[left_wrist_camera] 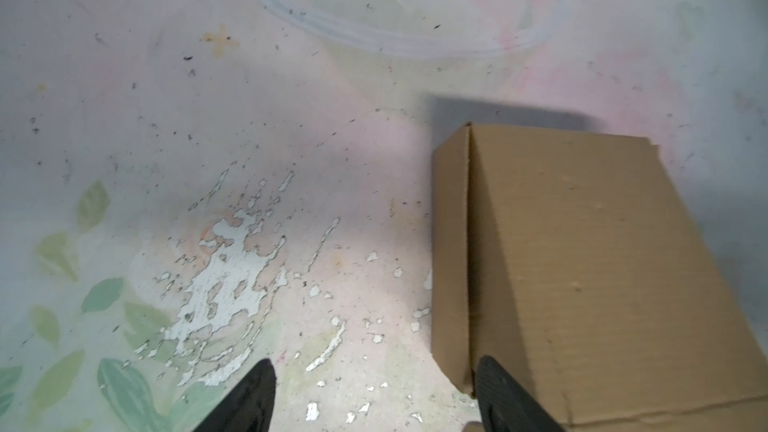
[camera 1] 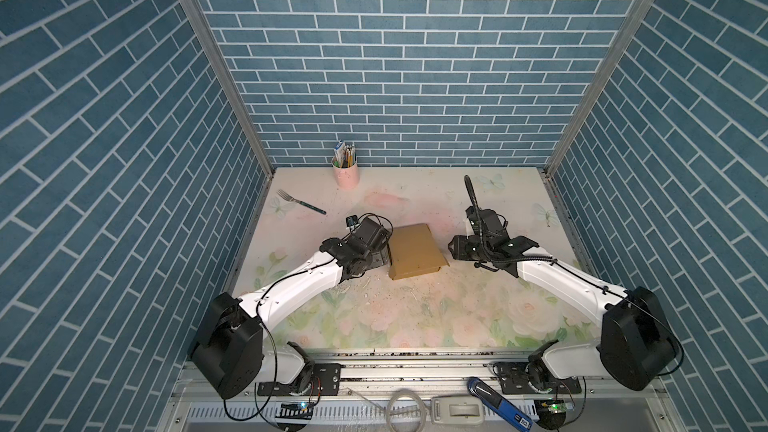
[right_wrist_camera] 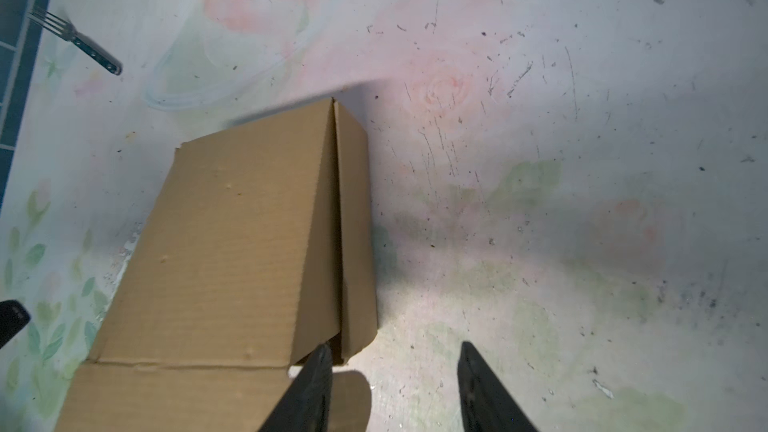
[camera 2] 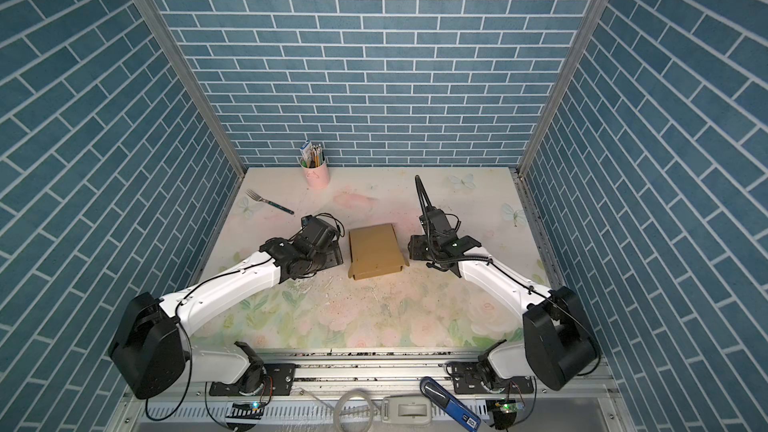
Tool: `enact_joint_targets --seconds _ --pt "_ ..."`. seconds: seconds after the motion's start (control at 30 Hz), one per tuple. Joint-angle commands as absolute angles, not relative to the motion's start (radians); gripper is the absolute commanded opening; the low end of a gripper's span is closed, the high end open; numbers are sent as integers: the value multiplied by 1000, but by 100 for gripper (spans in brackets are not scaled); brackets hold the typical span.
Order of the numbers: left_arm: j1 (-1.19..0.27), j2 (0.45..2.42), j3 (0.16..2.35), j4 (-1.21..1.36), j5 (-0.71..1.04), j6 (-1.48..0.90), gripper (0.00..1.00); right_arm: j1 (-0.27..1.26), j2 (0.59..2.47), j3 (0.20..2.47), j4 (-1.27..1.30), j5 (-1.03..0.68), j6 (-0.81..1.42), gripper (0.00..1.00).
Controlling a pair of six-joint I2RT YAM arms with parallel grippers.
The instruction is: Fold the paper box
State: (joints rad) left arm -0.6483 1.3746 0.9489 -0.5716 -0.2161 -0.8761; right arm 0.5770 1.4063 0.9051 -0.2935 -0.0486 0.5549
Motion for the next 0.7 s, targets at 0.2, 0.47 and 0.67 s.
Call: enact_joint_targets --seconds 0.2,0.47,0.67 --pt "-582 1548 942 -513 -151 -854 78 541 1567 975 -233 -82 577 49" --pt "-565 1740 1069 -474 -81 -791 78 545 1647 972 -152 -137 618 47" --pt "-549 1823 1170 -476 -57 -741 79 557 1688 973 -120 -150 639 46"
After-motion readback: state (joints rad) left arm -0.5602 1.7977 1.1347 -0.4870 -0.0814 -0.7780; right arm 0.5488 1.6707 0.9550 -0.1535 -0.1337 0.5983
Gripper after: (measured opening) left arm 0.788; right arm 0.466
